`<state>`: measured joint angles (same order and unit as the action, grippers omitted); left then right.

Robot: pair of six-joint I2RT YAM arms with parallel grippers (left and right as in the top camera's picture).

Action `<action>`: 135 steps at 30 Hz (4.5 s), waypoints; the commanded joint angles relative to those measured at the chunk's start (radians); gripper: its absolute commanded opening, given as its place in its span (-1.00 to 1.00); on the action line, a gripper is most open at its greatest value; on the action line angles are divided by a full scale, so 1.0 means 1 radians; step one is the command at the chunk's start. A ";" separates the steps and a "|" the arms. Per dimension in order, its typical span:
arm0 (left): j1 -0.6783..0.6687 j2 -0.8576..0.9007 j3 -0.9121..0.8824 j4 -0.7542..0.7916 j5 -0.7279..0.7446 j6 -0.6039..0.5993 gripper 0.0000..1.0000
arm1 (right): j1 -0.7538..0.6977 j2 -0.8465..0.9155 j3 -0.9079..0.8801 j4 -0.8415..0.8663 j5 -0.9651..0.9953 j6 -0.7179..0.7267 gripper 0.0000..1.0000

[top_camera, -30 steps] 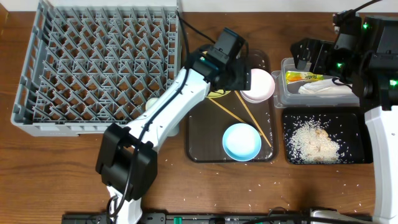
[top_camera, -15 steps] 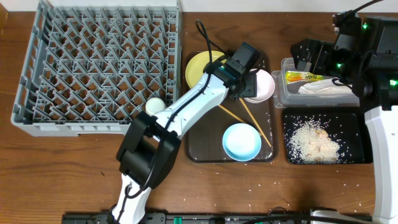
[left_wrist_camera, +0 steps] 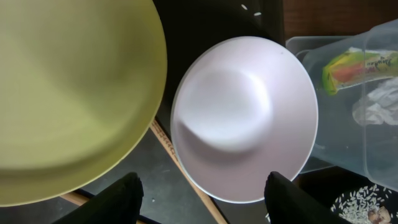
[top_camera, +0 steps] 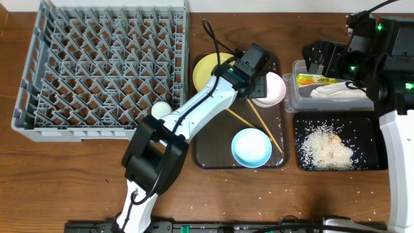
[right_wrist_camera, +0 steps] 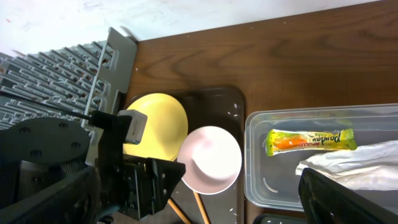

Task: Sort waste into correct bins and load items into the dishwasher
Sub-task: 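Grasp the rim of the pale pink plate with left gripper, then lift the pink plate and carry it into the dish rack, then release the pink plate upright in the rack, withdraw left gripper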

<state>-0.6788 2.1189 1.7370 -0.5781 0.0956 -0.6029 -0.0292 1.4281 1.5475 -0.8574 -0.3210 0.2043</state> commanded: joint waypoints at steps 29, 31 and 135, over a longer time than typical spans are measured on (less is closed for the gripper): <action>-0.026 0.162 -0.019 0.116 -0.026 -0.114 -0.13 | 0.004 0.006 0.003 -0.004 0.003 -0.003 0.99; -0.026 0.167 -0.019 0.117 -0.026 -0.117 -0.18 | 0.004 0.006 0.003 -0.004 0.003 -0.003 0.99; 0.319 -0.374 -0.477 0.076 -1.390 0.236 -0.85 | 0.004 0.006 0.003 -0.004 0.003 -0.003 0.98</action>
<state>-0.3611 1.7393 1.2835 -0.5350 -1.2350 -0.3641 -0.0292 1.4300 1.5475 -0.8600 -0.3206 0.2043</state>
